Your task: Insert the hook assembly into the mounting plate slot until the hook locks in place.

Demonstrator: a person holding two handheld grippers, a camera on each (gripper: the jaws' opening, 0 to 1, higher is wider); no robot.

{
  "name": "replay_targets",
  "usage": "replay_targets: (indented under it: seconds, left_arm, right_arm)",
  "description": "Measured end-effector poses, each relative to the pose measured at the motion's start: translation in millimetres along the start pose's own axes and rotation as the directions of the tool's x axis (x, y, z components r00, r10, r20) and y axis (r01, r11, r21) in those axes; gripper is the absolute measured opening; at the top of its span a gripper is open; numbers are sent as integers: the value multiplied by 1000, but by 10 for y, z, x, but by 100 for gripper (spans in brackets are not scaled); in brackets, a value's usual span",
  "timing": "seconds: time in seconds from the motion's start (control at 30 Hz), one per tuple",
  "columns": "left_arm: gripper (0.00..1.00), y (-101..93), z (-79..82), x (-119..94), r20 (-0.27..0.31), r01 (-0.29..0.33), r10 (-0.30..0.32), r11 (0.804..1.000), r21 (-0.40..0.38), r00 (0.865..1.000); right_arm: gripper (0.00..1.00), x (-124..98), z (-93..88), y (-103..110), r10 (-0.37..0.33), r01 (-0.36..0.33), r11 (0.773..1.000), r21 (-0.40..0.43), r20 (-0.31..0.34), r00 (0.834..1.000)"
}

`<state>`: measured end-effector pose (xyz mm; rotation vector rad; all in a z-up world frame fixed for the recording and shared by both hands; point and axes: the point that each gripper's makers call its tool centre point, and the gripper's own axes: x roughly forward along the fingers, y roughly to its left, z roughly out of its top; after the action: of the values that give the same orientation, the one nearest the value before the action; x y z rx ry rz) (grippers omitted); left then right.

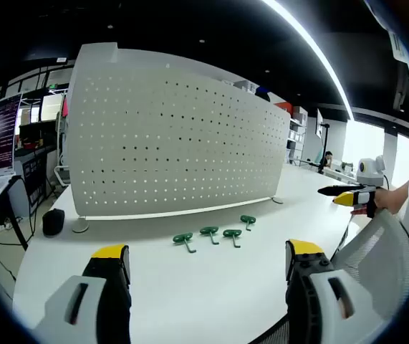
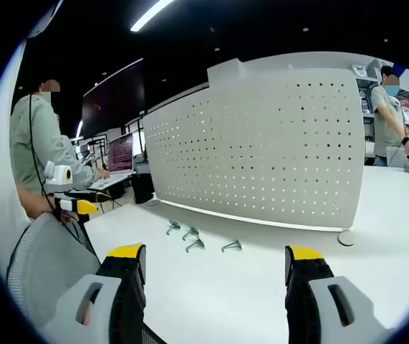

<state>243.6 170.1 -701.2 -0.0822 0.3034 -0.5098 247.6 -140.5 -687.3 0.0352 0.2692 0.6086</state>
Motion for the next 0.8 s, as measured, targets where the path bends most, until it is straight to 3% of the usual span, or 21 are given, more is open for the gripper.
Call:
replay_targets:
  seconds: [0.33,0.8]
  left_arm:
    - [91,12,-70,15,-17,5,-5,1000,8,1000]
    - [91,-30,-45,18,-18,7,-7,1000,8,1000]
  right_arm:
    - [77,14,-43,24,10,-10,1000,3,-11,1000]
    - [77,17,-59,11,8,-8,1000,10,-10,1000]
